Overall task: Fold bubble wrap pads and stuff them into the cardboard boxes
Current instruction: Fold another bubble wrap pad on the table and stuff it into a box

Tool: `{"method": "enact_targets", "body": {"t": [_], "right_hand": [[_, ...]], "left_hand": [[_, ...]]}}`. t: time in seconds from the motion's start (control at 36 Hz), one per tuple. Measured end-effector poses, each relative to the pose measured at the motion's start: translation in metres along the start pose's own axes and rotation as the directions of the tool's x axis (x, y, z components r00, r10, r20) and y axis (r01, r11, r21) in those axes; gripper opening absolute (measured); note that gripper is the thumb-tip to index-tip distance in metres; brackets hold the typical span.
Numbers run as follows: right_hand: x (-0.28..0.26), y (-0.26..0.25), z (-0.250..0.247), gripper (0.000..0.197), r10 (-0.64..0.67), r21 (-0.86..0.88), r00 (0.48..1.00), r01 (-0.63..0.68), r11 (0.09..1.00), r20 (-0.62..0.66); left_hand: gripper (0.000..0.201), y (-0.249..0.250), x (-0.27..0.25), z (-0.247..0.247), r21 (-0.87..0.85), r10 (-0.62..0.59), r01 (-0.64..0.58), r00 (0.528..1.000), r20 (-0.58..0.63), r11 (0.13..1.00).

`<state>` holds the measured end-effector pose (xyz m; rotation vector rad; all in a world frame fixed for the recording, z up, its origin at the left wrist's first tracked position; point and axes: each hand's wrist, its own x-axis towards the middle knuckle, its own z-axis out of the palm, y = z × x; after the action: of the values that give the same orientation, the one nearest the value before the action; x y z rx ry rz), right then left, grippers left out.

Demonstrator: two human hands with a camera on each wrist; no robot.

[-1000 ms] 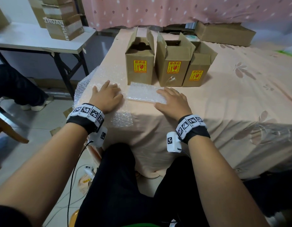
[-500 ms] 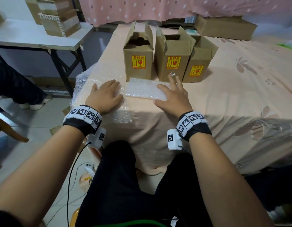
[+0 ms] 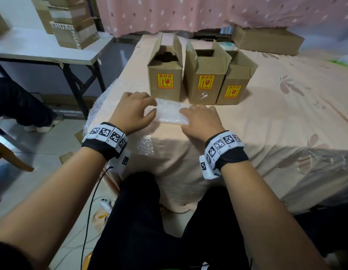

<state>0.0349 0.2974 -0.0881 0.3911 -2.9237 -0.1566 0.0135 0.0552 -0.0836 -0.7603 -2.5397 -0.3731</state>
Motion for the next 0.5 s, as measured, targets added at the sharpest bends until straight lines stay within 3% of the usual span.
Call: {"method": "enact_targets", "body": {"t": [0.08,0.17,0.28,0.42,0.5], "right_hand": [[0.003,-0.010,-0.004,0.038,-0.004,0.008,1.000,0.004,1.000,-0.013],[0.001,-0.010,-0.007,0.026,0.010,0.062,0.992,-0.003,0.998,-0.124],[-0.005,0.005,-0.014,0.031,0.208,0.400,0.955,-0.110,0.910,-0.211],[-0.006,0.025,-0.028,0.019,0.441,0.784,0.871,-0.113,0.611,-0.218],[-0.008,0.029,-0.039,0.020,0.471,0.973,0.877,-0.014,0.231,-0.099]], "left_hand": [[0.018,0.007,0.003,-0.004,-0.036,-0.028,0.027,0.999,-0.020,0.999],[0.015,0.012,0.006,-0.008,-0.078,-0.125,0.126,0.992,0.018,0.989],[0.024,0.021,0.011,-0.017,-0.216,-0.264,0.261,0.964,0.013,0.941],[0.031,0.031,0.026,-0.029,-0.508,-0.441,0.382,0.898,0.006,0.772],[0.035,0.045,0.040,-0.033,-0.551,-0.430,0.452,0.885,0.177,0.701]]}}
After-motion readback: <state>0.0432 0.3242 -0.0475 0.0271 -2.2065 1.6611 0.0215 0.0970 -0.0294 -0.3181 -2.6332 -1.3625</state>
